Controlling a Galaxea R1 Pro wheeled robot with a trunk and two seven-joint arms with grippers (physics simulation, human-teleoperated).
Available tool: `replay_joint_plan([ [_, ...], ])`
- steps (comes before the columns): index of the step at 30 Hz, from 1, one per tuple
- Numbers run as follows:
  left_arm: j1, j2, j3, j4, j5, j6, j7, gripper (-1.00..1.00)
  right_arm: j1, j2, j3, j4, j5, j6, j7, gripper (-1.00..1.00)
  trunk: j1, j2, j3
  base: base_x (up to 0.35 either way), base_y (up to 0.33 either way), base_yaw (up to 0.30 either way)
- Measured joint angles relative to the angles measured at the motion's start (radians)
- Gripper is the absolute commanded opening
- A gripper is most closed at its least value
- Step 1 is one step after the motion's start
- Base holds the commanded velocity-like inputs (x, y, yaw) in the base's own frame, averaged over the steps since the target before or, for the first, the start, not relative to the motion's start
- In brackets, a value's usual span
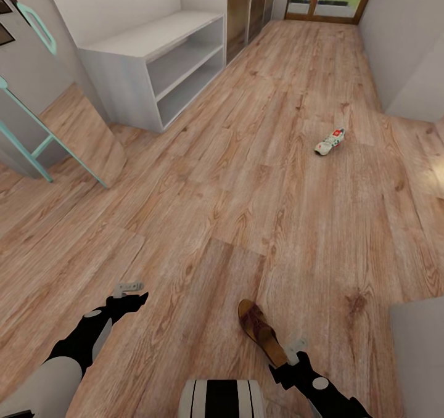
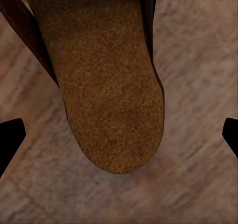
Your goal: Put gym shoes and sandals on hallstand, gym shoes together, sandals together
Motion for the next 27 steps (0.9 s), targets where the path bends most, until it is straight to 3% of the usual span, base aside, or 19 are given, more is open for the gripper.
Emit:
replay_joint_plan([
  [13,0.0,-0.001,0.0,0.0,0.0,0.0,0.0,1.0,0.0,0.0,0.0,-0.001,0.001,0.0,-0.015,1.0,0.0,0.0,-0.001,0.0,0.0,0.0],
  [19,-0.001,-0.004,0.0,0.0,0.0,0.0,0.0,1.0,0.0,0.005,0.001,-0.005,0.002,0.001,-0.074,1.0,0.0,0.0,-0.001,0.0,0.0,0.0],
  [27,-0.001,-0.005,0.0,0.0,0.0,0.0,0.001,1.0,0.0,0.007,0.004,-0.017,0.001,0.002,-0.1,1.0,0.0,0.0,-0.001,0.0,0.0,0.0],
])
